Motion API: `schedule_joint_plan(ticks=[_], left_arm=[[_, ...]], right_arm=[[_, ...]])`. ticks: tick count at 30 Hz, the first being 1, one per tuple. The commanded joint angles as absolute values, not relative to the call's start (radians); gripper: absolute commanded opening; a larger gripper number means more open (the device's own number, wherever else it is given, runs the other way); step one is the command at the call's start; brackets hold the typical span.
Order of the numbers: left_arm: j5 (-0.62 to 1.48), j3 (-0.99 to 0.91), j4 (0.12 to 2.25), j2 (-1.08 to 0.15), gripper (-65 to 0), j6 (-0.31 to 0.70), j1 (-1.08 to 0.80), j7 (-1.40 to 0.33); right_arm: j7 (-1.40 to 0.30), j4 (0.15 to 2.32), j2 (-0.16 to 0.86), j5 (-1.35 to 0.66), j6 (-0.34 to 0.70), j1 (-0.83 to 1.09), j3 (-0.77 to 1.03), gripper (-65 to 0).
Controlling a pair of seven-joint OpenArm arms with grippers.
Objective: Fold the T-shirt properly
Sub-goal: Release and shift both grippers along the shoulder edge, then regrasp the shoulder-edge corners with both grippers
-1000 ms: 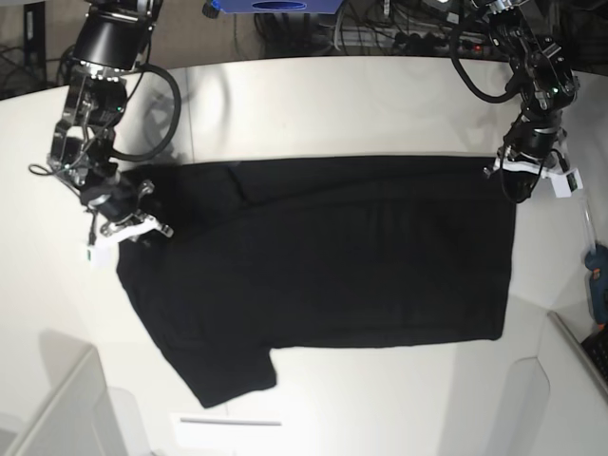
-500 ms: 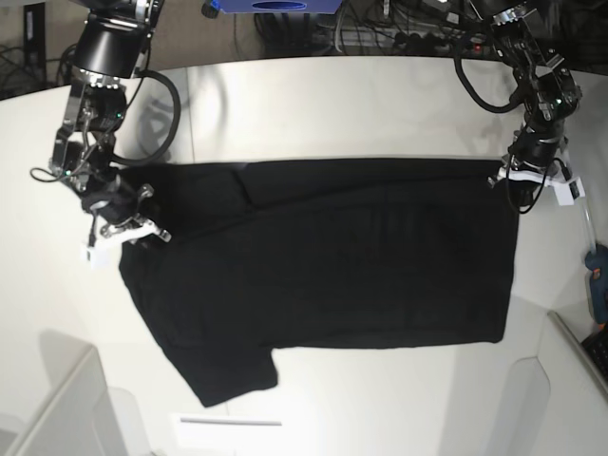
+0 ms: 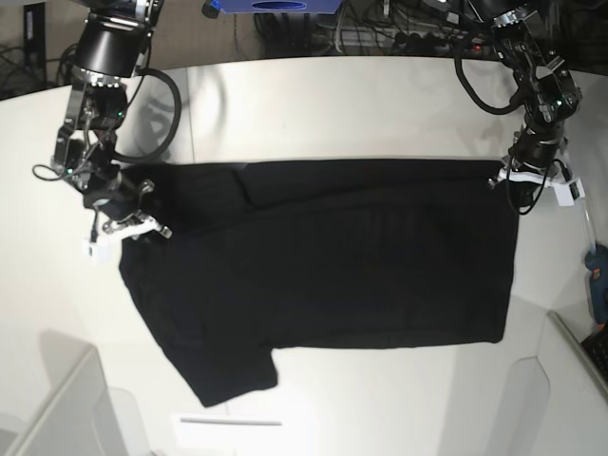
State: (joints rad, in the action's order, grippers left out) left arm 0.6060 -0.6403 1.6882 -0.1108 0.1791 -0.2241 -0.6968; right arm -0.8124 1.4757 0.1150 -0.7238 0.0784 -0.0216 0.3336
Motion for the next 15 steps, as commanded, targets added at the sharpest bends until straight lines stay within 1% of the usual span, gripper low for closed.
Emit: schedule_joint_plan(ticks=[1, 3, 5, 11, 13, 15], left_arm=[[0.616, -0.647, 1.705, -0.125, -65.0, 0.18, -0.202, -0.673], [0.616, -0.647, 1.705, -0.125, -56.3, 0.18, -0.196, -0.673], [0.616, -0.647, 1.707, -0.125, -47.9, 0.18, -0.191, -0.673], [0.616, -0.647, 1.673, -0.125, -25.5, 0.18, -0.124, -0.673], [0.616, -0.647, 1.664, -0.127, -21.4, 0.18, -0.114, -0.673], [0.622, -0.648, 1.672, -0.145, -19.7, 0.18, -0.117, -0.673]], right_arm=[[-0.794, 1.491, 0.125, -0.737, 0.084, -0.039, 0.337, -52.7], [-0.796, 1.491, 0.124, -0.737, 0.084, -0.039, 0.34, -46.2], [-0.796, 1.492, 0.122, -0.737, 0.084, -0.039, 0.343, -42.2], [-0.788, 1.506, 0.122, -0.739, 0.084, -0.031, 0.352, -41.3], [-0.779, 1.534, 0.116, -0.739, 0.084, -0.015, 0.397, -41.3], [-0.748, 1.578, 0.105, -0.739, 0.084, 0.019, 0.43, -41.3]])
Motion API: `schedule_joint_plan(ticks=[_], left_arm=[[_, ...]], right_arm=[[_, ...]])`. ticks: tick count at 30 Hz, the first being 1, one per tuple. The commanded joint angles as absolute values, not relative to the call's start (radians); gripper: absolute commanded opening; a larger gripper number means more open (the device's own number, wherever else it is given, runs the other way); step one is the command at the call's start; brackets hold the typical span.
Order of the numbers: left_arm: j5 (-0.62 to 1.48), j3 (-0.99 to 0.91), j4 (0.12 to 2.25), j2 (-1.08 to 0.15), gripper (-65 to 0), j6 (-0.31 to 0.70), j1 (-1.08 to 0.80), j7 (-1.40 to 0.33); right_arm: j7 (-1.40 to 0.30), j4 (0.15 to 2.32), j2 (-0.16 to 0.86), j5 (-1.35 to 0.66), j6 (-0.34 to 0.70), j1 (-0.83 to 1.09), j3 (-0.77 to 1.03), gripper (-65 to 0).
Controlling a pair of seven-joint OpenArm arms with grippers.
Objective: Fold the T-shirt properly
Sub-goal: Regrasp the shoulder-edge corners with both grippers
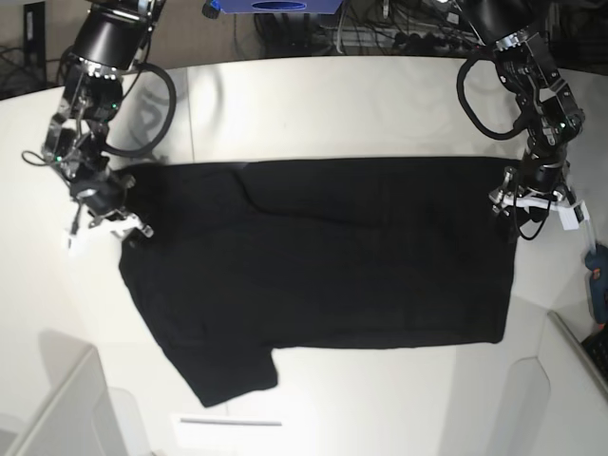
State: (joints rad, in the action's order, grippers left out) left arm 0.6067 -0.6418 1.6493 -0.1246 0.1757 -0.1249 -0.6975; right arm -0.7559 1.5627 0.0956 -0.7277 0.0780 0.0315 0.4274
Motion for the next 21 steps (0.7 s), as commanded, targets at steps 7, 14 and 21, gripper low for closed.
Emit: schedule_joint_plan(ticks=[7, 14, 21], left_arm=[[0.627, -0.808, 1.745, -0.151, -20.1, 0.185, -0.188, -0.673], [0.636, -0.865, 1.762, -0.145, -20.2, 0.186, -0.334, -0.673], [0.797, -0.866, 1.641, -0.136, -20.2, 0.186, -0.371, -0.673]], right_arm=[[-0.693, 1.785, 0.073, -0.742, -0.056, 0.193, 0.542, -37.8], [-0.699, 1.863, -0.027, -0.746, -0.128, 0.311, 0.607, -25.8], [-0.694, 1.773, -0.067, -0.746, -0.127, 0.305, 0.613, -23.9]])
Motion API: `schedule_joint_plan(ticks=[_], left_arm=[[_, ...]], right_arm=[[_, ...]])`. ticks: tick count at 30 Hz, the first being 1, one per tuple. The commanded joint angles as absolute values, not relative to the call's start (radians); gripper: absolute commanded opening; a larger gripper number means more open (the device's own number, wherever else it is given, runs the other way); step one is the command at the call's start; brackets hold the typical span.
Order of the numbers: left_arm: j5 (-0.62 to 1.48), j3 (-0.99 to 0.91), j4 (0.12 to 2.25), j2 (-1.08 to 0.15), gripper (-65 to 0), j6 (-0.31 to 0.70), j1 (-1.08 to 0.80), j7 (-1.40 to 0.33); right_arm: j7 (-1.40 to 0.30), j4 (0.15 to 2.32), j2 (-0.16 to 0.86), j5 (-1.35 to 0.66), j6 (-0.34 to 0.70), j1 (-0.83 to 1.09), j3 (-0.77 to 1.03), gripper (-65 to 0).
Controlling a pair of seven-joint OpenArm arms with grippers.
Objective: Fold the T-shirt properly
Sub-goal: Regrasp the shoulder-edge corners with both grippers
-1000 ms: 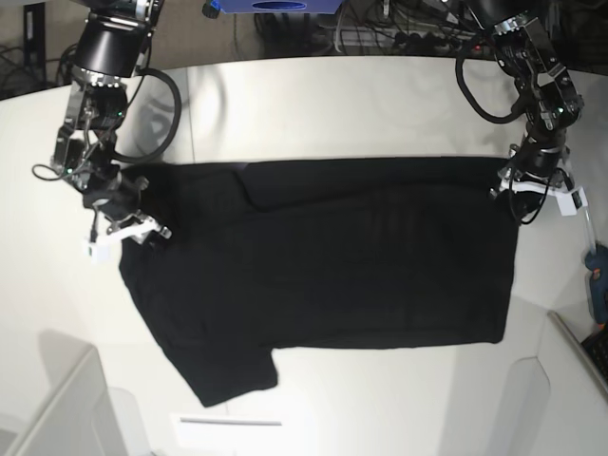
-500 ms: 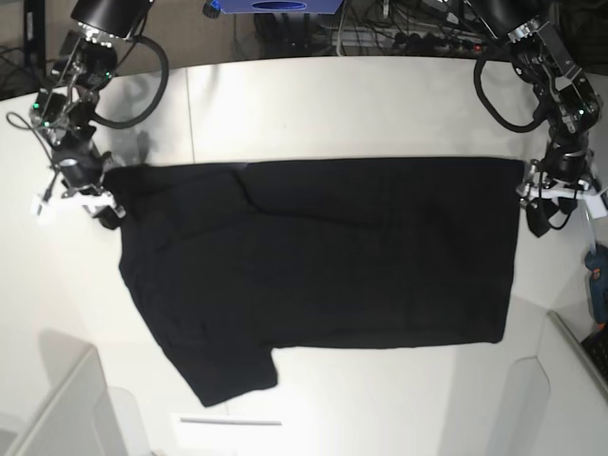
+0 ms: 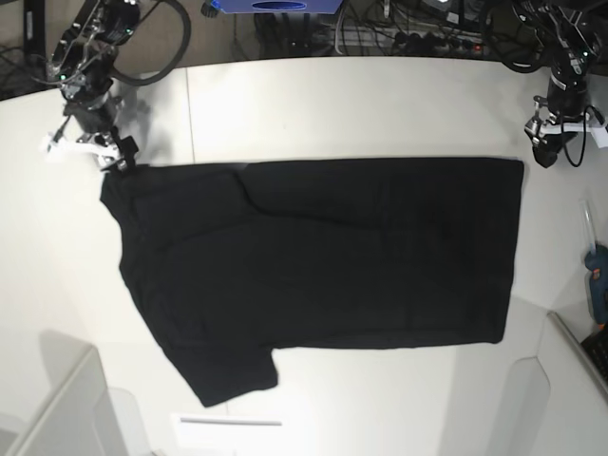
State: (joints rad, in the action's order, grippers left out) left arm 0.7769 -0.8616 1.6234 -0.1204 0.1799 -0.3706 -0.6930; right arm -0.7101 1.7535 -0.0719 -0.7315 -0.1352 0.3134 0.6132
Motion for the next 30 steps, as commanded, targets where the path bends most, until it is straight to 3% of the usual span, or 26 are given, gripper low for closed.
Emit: schedule_joint_plan(ticks=[1, 12, 17, 30], left_arm=[[0.799, -0.865, 1.624, -0.136, -20.2, 0.186, -0.367, -0.673], [0.796, -0.811, 1.506, -0.139, -20.2, 0.186, -0.295, -0.673], [0.796, -0.759, 1.527, -0.139, -20.2, 0.186, -0.286, -0.668], [0.794, -0.71, 1.489, -0.143, -20.4, 0.186, -0.213, -0.673]], right_arm=[[-0.694, 1.764, -0.067, -0.746, -0.127, 0.3, 0.613, -23.9], [-0.691, 1.689, -0.065, -0.746, -0.124, 0.255, 0.619, -23.9], [-0.691, 1.689, -0.068, -0.746, -0.038, 0.252, 0.621, -24.5], [-0.684, 1.557, -0.058, -0.74, -0.038, 0.166, 0.622, -24.6]])
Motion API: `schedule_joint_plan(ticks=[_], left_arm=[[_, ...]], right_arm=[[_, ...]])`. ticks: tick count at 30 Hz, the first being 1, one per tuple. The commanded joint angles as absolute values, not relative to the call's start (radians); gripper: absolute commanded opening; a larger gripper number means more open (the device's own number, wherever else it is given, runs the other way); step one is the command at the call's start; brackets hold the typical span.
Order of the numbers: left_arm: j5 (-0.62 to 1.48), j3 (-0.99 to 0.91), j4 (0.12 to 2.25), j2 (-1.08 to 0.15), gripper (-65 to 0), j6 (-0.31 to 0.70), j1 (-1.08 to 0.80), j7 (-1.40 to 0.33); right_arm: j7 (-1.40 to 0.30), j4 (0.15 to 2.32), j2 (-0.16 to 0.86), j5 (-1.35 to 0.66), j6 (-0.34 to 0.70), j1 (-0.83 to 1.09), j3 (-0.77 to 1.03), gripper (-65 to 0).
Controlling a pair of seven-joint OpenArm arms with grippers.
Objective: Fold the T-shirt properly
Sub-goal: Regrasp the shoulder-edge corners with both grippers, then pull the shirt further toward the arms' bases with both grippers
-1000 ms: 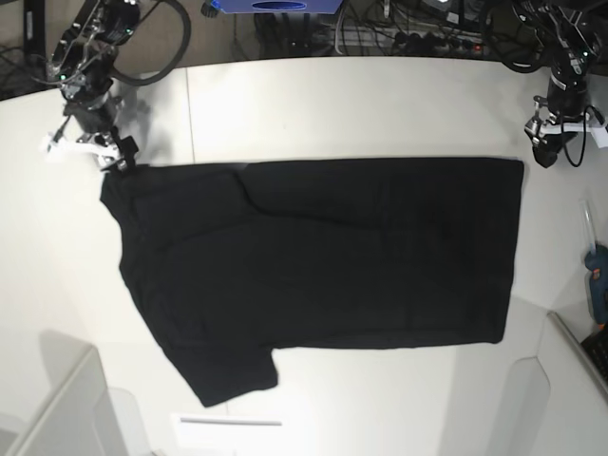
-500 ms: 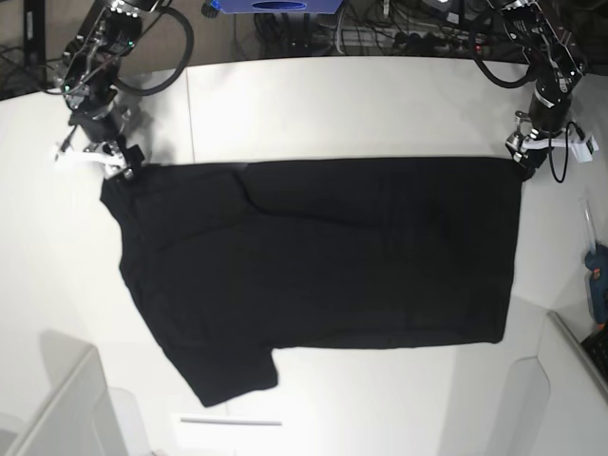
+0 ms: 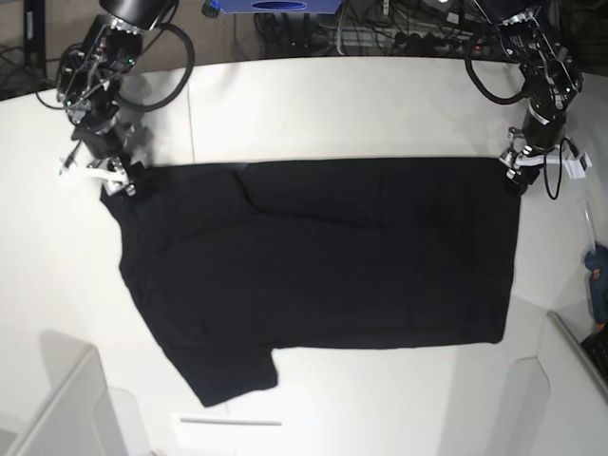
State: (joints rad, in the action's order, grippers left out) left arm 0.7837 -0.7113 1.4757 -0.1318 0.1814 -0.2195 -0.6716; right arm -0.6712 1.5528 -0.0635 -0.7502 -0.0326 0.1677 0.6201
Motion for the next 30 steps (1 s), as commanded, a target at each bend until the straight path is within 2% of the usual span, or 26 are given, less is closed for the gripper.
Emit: schedule_joint_plan(ticks=[1, 4, 9, 14, 16, 19, 23, 24, 30], left_arm=[[0.794, -0.684, 1.489, -0.159, -20.6, 0.186, -0.211, -0.673], [0.794, -0.644, 1.468, -0.174, -21.6, 0.186, -0.209, -0.67], [0.794, -0.638, 1.428, -0.176, -37.4, 0.186, -0.183, -0.671], [0.794, -0.636, 1.426, -0.176, -48.1, 0.186, -0.179, -0.671], [0.794, -0.636, 1.426, -0.176, -53.0, 0.186, -0.179, -0.671], [0.794, -0.636, 1.425, -0.177, -64.8, 0.186, -0.179, -0.671], [0.794, -0.636, 1.425, -0.179, -65.0, 0.185, -0.182, -0.673], [0.794, -0.636, 1.425, -0.179, -65.0, 0.185, -0.185, -0.673], [0.799, -0.636, 1.435, -0.206, -65.0, 0.185, -0.228, -0.673]], right_arm=[[-0.671, 1.547, -0.058, -0.74, -0.038, 0.163, 0.622, -24.6], [-0.638, 1.521, -0.053, -0.739, -0.036, 0.163, 0.615, -24.6], [-0.628, 1.486, -0.038, -0.739, -0.035, 0.162, 0.613, -24.6], [-0.628, 1.463, -0.025, -0.739, -0.035, 0.16, 0.613, -24.9], [-0.627, 1.445, -0.021, -0.745, -0.033, 0.159, 0.613, -29.9], [-0.602, 1.42, -0.016, -0.745, -0.025, 0.147, 0.616, -45.2], [-0.585, 1.405, -0.016, -0.745, 0.096, 0.142, 0.621, -63.2], [-0.582, 1.406, -0.016, -0.745, 0.124, 0.142, 0.621, -65.0], [-0.567, 1.417, -0.021, -0.746, 0.13, 0.16, 0.622, -65.0]])
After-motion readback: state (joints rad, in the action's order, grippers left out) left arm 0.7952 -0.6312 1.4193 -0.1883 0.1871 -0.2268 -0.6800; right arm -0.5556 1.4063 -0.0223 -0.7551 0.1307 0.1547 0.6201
